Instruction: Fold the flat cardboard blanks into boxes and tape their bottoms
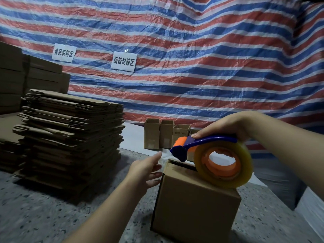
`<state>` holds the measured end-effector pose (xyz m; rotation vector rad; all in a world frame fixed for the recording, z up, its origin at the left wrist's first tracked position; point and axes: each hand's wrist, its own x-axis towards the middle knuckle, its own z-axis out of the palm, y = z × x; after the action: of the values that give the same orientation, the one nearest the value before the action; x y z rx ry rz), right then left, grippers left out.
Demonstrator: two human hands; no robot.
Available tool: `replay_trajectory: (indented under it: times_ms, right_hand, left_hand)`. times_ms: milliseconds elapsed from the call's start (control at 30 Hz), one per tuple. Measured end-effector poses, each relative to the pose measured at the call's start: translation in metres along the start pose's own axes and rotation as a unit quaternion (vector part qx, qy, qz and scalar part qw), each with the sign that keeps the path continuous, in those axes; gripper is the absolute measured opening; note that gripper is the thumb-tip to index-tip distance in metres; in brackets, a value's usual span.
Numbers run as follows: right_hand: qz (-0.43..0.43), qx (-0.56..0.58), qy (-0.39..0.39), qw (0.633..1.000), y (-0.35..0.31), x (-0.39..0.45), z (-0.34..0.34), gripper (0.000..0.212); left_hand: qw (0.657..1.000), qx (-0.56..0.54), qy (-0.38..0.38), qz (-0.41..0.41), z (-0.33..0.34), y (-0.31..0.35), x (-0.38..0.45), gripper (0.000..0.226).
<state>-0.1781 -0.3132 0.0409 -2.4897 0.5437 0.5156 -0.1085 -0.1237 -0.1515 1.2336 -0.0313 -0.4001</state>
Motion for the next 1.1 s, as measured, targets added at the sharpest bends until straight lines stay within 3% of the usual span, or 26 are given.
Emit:
replay_trajectory:
  times_ms: [133,433,800,967,1100]
  right_hand:
    - [0.006,-0.028,-0.003,1.0,-0.009,0.003,0.003,0.078]
    - [0.015,-0.065,0.014,0.998,-0.024,0.008,0.009,0.071]
    - [0.021,-0.056,0.009,0.998,-0.024,0.01,0.011,0.07]
    - [0.017,-0.058,0.008,0.998,-0.023,0.009,0.011,0.069]
    - [0.022,-0.061,0.009,0.998,-0.023,0.008,0.011,0.07]
  left_hand:
    - [1.0,-0.007,0.002,-0.019,0.002,-0.01,0.005,0.038]
    - [0.999,0.0,0.011,-0.033,-0.003,-0.022,0.016,0.034]
    - [0.995,0.087,-0.024,-0.037,-0.003,-0.034,0.014,0.063]
    - [0.987,0.16,-0.003,-0.003,-0.005,-0.035,0.019,0.062]
    - [0.965,0.249,0.028,0.07,-0.003,-0.028,0.022,0.047]
